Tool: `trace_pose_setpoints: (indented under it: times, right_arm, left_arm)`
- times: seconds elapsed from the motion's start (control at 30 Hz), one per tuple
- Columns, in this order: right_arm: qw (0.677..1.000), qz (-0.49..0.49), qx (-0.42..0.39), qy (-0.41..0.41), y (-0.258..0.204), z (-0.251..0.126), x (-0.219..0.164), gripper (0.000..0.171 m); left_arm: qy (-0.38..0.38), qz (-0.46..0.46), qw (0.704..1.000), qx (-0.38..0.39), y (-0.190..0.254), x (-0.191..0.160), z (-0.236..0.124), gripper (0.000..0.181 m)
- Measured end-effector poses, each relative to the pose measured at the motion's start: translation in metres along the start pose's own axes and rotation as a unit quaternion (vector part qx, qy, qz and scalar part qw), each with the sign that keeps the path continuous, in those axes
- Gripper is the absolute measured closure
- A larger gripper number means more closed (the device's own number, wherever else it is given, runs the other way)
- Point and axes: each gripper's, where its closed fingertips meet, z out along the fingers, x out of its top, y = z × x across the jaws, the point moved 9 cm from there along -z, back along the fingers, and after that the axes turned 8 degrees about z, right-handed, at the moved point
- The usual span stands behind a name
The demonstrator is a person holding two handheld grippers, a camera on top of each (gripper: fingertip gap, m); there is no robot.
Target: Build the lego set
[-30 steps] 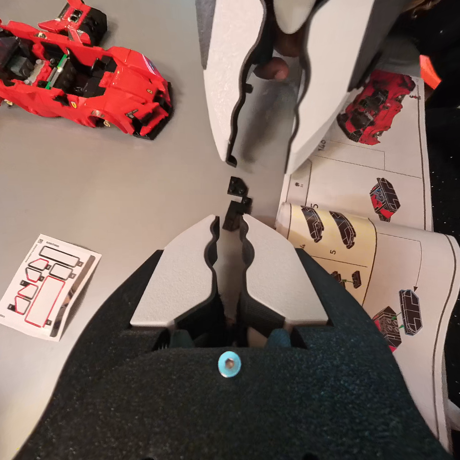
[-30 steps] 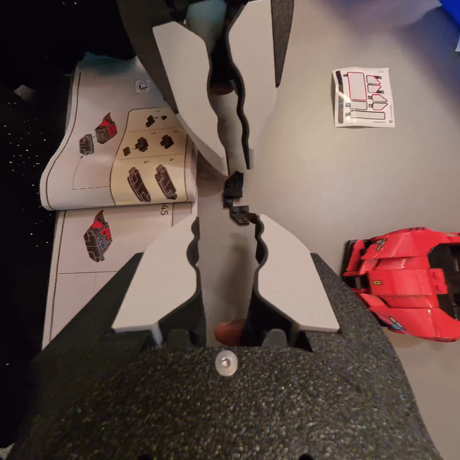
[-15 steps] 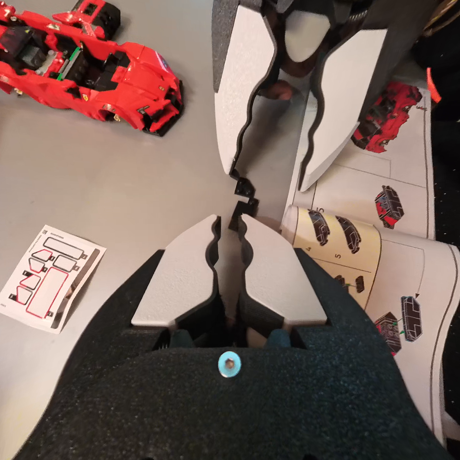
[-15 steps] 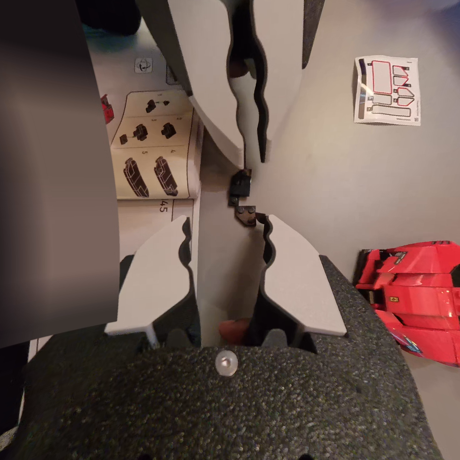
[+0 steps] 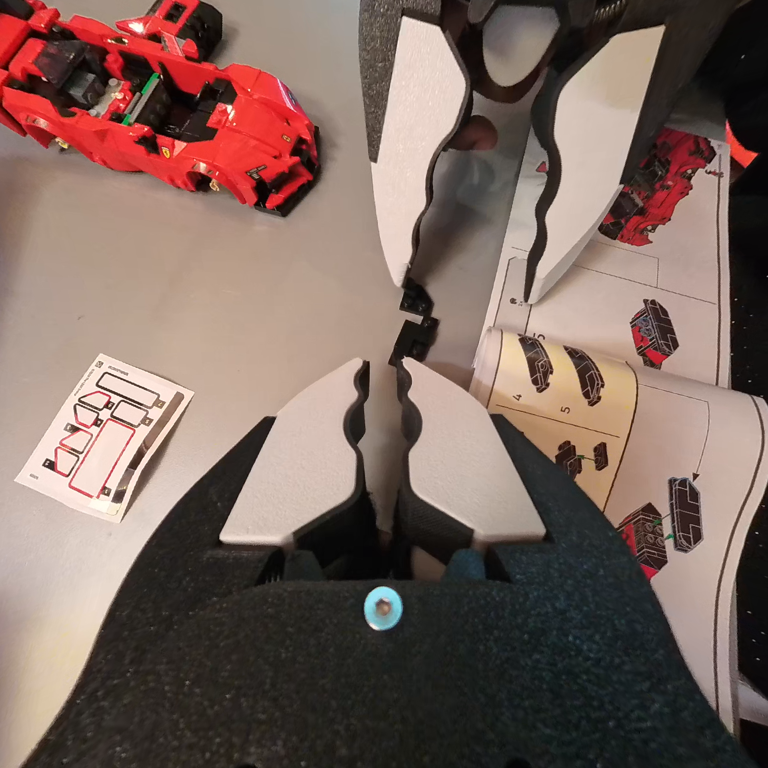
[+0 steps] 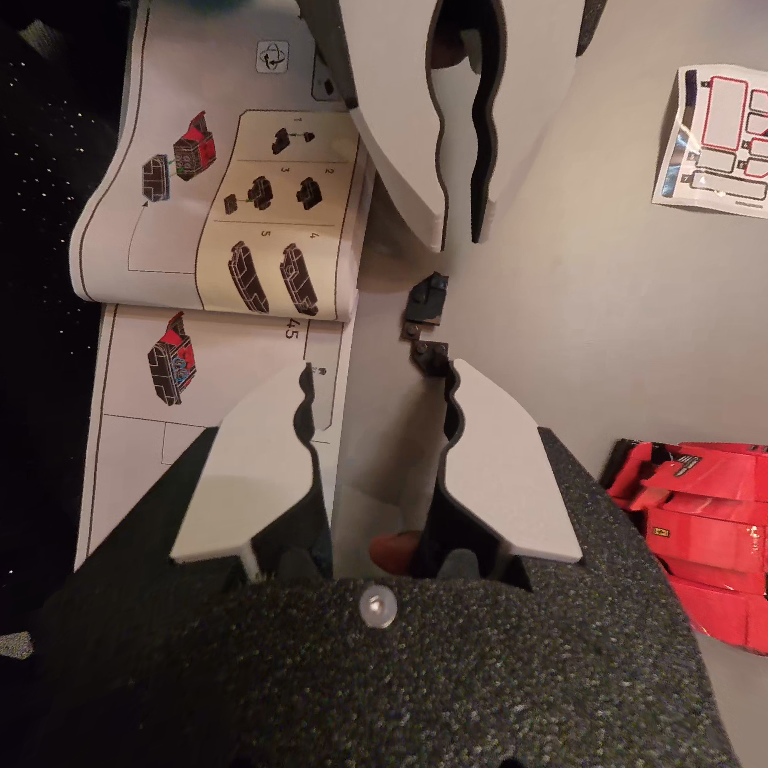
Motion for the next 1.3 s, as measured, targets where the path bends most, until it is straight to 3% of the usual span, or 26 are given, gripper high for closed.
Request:
trace_pose_setpoints:
  times: [0.93, 1.13, 1.3]
  right_arm:
    - [1.0, 0.001, -0.008, 0.005, -0.003, -0.01, -0.003, 0.113]
    - [0.999, 0.025, 0.01, 0.017, -0.005, -0.006, -0.009, 0.113]
    - [0.999, 0.026, 0.008, 0.019, -0.004, -0.004, -0.009, 0.111]
  left_arm:
    - [0.001, 0.003, 1.0, -0.008, -0.001, 0.0, 0.003, 0.169]
    - [0.004, 0.039, 0.996, -0.076, 0.001, 0.017, 0.016, 0.155]
    - [-0.038, 0.06, 0.991, -0.117, -0.002, 0.024, 0.035, 0.145]
